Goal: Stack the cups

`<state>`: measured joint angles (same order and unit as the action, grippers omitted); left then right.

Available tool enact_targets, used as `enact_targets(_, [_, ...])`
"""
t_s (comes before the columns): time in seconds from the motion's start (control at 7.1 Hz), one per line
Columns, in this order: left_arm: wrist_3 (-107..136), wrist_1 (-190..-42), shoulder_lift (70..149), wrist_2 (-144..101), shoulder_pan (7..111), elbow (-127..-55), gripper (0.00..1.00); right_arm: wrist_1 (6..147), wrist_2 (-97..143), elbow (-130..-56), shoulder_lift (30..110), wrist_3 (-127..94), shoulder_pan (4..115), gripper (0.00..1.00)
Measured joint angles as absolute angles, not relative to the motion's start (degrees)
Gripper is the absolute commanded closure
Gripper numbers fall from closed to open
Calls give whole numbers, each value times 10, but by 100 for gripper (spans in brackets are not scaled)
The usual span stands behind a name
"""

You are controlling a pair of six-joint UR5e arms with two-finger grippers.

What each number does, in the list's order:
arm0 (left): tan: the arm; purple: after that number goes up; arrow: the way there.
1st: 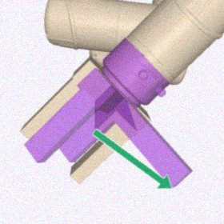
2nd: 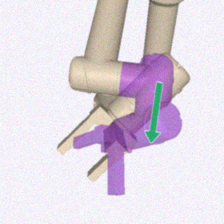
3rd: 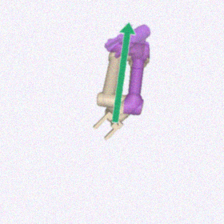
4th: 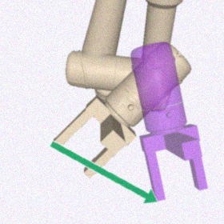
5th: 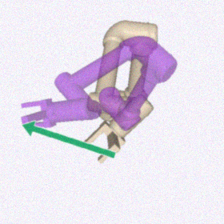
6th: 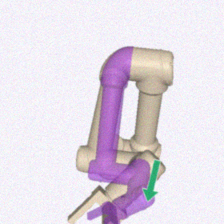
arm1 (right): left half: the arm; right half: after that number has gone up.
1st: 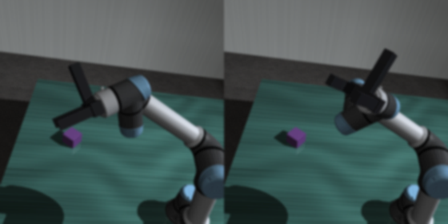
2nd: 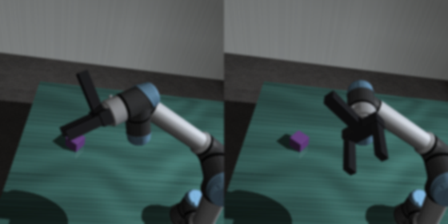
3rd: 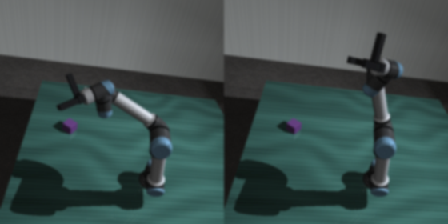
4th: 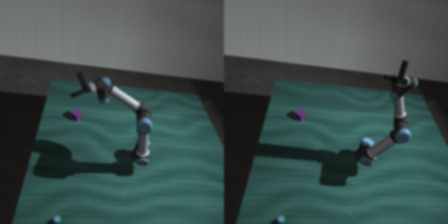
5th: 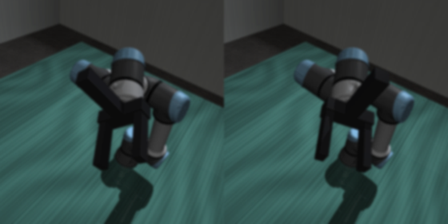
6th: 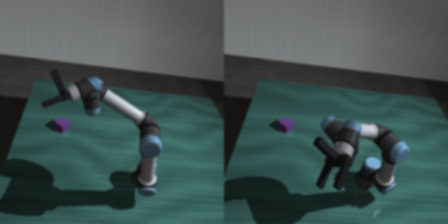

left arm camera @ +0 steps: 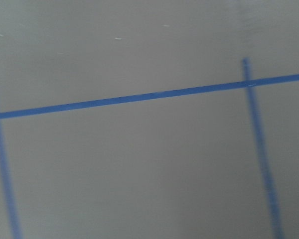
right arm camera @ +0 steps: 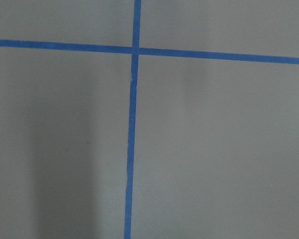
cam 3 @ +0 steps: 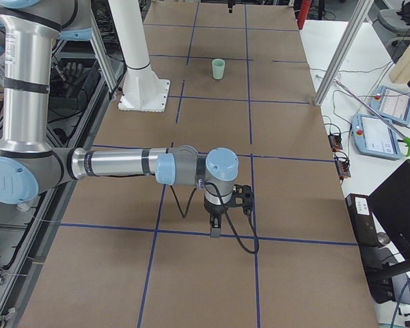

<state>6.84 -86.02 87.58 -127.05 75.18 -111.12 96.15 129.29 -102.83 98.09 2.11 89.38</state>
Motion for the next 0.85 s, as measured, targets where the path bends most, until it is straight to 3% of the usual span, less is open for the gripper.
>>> enact_targets(0.42, [-55, -861, 816, -1280, 885, -1037, 0, 962, 1293, -1028, 981, 21, 894, 0])
enact_targets(0.85, [-106, -859, 793, -1321, 919, -1023, 0, 962, 1293, -1028, 981, 21, 893, 0])
